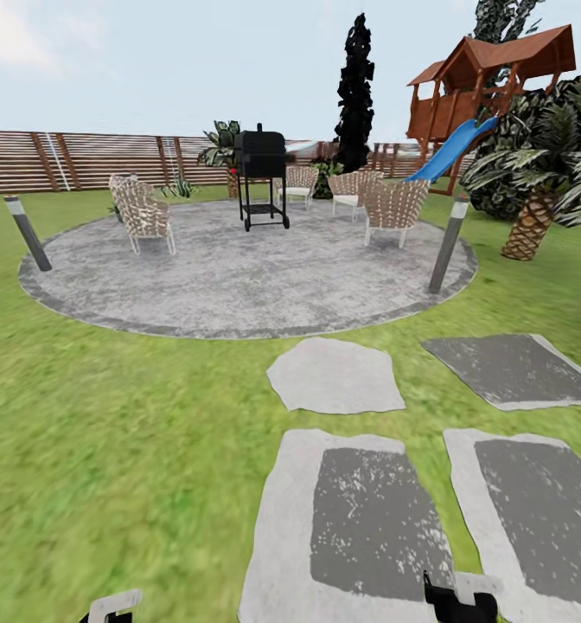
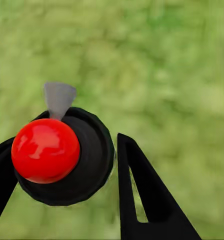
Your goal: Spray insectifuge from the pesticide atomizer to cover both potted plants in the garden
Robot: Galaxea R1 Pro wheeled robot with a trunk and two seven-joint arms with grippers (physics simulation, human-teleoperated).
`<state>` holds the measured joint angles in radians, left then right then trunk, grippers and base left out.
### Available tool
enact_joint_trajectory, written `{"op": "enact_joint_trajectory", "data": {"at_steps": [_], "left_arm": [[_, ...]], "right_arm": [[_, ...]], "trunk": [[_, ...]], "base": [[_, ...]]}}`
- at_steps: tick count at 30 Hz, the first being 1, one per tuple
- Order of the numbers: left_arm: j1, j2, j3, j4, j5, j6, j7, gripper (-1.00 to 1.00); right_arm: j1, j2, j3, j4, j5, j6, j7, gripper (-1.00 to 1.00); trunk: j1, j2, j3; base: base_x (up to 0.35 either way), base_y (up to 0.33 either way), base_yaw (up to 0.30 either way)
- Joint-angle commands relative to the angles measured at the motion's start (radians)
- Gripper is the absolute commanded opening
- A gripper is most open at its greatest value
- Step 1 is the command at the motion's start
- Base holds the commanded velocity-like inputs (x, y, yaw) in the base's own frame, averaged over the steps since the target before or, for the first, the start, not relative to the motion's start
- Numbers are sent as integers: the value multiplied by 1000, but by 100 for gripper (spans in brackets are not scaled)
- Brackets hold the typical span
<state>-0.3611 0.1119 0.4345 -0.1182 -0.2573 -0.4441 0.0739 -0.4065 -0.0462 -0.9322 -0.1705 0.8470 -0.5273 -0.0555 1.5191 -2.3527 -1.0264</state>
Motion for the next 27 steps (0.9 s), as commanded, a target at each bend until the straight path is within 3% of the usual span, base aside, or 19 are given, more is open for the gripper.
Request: {"op": "enact_joint_trajectory", "data": {"at_steps": [1, 27], "left_arm": [[-1, 0, 3, 2, -11, -4, 7, -100], [-1, 0, 3, 2, -5, -4, 7, -100]], "right_arm": [[-1, 0, -5, 2, 10, -3, -7, 100], [-1, -1, -5, 2, 10, -3, -7, 100]], "trunk": [[0, 0, -1], [0, 0, -3]], "base": [[317, -117, 198], [310, -127, 17]]}}
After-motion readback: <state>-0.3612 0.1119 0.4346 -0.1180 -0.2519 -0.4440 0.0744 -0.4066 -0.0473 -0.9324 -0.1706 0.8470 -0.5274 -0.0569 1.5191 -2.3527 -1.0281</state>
